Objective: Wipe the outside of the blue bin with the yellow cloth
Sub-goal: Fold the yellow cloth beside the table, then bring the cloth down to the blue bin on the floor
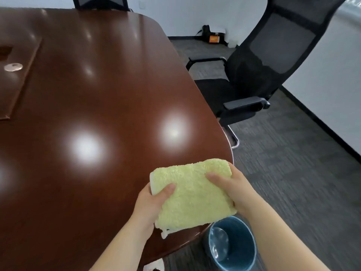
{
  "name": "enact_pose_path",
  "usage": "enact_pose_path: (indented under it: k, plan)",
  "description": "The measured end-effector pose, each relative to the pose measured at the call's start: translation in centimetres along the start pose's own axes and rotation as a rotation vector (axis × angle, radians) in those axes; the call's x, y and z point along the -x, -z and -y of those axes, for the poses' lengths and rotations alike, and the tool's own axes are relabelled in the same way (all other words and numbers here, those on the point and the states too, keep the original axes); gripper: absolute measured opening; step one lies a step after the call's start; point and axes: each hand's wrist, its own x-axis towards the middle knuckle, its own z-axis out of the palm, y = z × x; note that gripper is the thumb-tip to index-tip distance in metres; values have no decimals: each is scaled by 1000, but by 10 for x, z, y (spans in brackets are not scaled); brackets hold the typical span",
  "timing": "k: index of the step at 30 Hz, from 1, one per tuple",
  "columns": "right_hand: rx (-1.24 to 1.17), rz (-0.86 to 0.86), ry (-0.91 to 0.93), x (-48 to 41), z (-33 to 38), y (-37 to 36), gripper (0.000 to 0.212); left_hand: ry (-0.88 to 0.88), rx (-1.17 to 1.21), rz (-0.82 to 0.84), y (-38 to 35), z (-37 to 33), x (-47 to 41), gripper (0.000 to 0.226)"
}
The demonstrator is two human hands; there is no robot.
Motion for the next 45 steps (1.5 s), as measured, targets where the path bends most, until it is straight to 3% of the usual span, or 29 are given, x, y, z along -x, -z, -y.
enact_pose_path:
  k: [4,7,10,11,13,16,18,23,28,30,32,34,36,39,45]
  plan:
    - [-100,-55,38,47,-23,51,21,-79,-71,68,-44,21,31,32]
    - [-140,-115,55,93,-52,98,21,-124,-168,119,-91,46,63,39]
    - [-105,-225,108,144,-91,156,21,-378,-509,0,-139,82,105,66]
    - [-68,-245,131,161,-104,177,20,-477,-576,14,-156,95,123,71]
    - [10,-223,176,194,-130,214,20,-590,-655,191,-191,121,160,73]
    - [70,-132,195,234,-163,254,23,-459,-787,519,-244,156,203,60]
    - [90,-89,206,252,-177,273,25,-353,-761,601,-272,175,223,45]
    - [7,-89,230,273,-201,307,41,-236,-671,553,-299,203,242,17]
    - [-389,-310,143,283,-247,325,49,-129,-442,444,-312,228,240,7]
    - [-523,-250,59,284,-268,321,58,-81,-376,451,-318,239,233,7]
    - [-625,-149,56,281,-283,311,82,-52,-364,472,-323,250,223,7]
    - [-654,-145,62,270,-294,299,91,-38,-353,470,-327,263,207,11]
    - [-607,-219,39,251,-308,289,79,-29,-366,443,-328,280,184,16]
    - [-538,-415,-21,210,-346,279,39,-5,-395,420,-328,319,137,11]
    - [-444,-539,-26,124,-450,251,30,16,-488,400,-307,417,45,11]
